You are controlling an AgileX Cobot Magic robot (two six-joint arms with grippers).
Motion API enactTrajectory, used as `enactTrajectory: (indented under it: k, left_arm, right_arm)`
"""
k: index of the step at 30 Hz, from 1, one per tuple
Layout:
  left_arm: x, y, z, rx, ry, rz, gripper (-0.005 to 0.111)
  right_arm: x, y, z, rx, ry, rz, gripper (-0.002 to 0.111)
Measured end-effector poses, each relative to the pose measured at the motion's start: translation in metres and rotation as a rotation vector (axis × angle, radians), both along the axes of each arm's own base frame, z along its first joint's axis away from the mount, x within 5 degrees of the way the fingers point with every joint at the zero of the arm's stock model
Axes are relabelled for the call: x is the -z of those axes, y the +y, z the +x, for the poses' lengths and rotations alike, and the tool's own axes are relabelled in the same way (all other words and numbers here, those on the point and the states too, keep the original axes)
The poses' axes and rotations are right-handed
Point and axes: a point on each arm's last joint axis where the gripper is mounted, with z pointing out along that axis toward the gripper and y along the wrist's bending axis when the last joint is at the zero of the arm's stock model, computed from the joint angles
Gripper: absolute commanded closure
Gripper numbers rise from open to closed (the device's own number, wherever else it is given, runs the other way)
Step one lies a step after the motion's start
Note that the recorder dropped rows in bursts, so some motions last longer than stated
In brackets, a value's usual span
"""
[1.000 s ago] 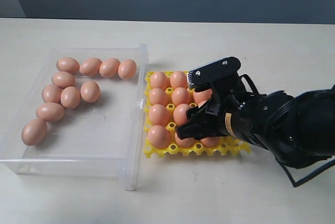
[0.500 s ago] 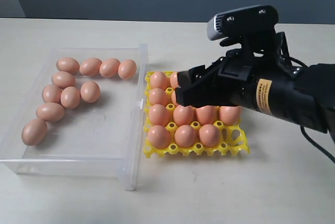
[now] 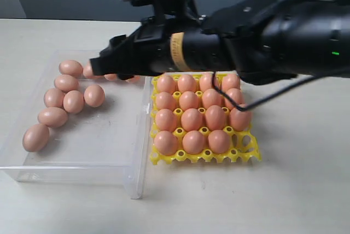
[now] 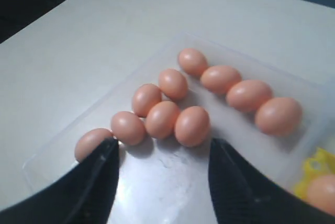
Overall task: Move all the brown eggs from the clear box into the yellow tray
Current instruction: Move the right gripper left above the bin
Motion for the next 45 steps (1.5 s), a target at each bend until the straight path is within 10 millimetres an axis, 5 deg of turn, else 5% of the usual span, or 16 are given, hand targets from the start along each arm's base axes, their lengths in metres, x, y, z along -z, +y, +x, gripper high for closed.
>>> enactTrajectory:
  k: [6, 12, 19, 24, 32, 37, 45]
  left_arm:
    - [0.0, 0.0, 0.0, 0.0, 0.0, 0.0, 0.106]
    - [0.0, 0.0, 0.0, 0.0, 0.0, 0.0, 0.106]
    - [0.0, 0.0, 0.0, 0.0, 0.0, 0.0, 0.106]
    - [0.0, 0.0, 0.0, 0.0, 0.0, 0.0, 0.106]
    - [0.0, 0.0, 0.0, 0.0, 0.0, 0.0, 0.106]
    - [0.0, 0.0, 0.0, 0.0, 0.0, 0.0, 0.106]
    - [0.0, 0.0, 0.0, 0.0, 0.0, 0.0, 0.106]
  right_arm:
    - [0.043, 0.06, 0.036, -0.125, 0.089, -0.002, 0.051]
    - [0.084, 0.095, 0.06, -0.134, 0.207, 0.035, 0.052]
    - [0.085, 0.107, 0.05, -0.287, 0.293, 0.075, 0.094]
    - [0.036, 0.104, 0.019, -0.561, 0.354, 0.167, 0.096]
    - [-0.083, 0.08, -0.042, -0.814, 0.198, 0.298, 0.096]
    - [-0.154, 0.05, -0.075, -0.81, 0.017, 0.385, 0.096]
    - [-0.225, 0.004, -0.092, -0.604, -0.249, 0.505, 0.096]
